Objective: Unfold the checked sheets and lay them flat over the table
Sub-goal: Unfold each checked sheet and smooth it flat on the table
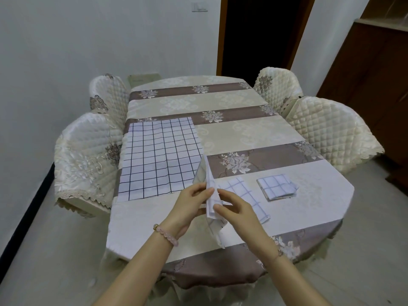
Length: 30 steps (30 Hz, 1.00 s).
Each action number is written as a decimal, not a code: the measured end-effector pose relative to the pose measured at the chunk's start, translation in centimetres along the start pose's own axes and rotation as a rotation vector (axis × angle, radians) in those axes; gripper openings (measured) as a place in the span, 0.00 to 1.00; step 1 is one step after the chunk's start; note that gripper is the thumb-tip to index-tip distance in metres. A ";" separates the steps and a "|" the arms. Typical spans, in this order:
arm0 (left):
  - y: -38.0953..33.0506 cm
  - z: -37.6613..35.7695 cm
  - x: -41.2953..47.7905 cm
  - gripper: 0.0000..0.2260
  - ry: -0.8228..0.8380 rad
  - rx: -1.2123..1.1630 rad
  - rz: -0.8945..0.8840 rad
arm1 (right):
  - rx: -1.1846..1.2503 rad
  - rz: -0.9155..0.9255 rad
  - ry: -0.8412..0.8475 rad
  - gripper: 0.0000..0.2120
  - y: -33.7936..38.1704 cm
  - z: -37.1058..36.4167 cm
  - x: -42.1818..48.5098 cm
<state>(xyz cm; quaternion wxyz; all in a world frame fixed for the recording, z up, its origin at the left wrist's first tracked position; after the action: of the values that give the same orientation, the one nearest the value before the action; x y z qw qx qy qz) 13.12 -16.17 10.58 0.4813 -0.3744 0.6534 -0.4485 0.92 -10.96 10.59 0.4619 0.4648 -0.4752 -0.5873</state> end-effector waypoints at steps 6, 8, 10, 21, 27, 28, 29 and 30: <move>0.7 -0.5 -0.9 0.10 0.039 -0.052 0.003 | 0.086 -0.044 0.016 0.21 -0.3 0.0 -0.4; 0.8 -0.5 -0.9 0.09 0.032 -0.042 0.002 | 0.052 -0.051 0.013 0.24 -0.6 0.1 -0.4; 0.9 -0.4 -0.8 0.07 0.012 -0.028 0.001 | 0.044 -0.042 -0.016 0.20 -0.8 0.3 -0.3; -2.6 6.3 -0.6 0.01 -0.205 0.106 -0.118 | 0.288 -0.071 -0.301 0.10 -0.2 6.8 0.7; -4.8 12.3 0.1 0.05 -0.389 0.071 -0.189 | 0.334 -0.152 -0.216 0.10 -0.7 9.7 1.8; -5.2 13.0 0.3 0.06 -0.400 0.072 -0.208 | 0.335 -0.159 -0.201 0.11 -0.7 9.9 2.0; -5.5 13.4 0.5 0.06 -0.400 0.074 -0.221 | 0.332 -0.164 -0.196 0.12 -0.8 10.2 2.2; -5.7 13.8 0.8 0.05 -0.396 0.079 -0.224 | 0.332 -0.174 -0.195 0.13 -0.9 10.3 2.5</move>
<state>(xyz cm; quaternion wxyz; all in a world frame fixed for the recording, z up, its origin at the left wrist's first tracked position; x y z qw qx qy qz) 26.53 -21.86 13.86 0.5619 -0.5059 0.4825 -0.4422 -9.71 -11.98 10.62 0.2784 0.5149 -0.5657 -0.5808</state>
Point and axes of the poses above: each hand's wrist, its own x-axis towards the middle knuckle, its own z-axis out of the back of the hand, y = z × x, the point moved 6 cm from there along x, towards the middle knuckle, and after that the axes turned 4 degrees about -y, right-handed, at the moved point
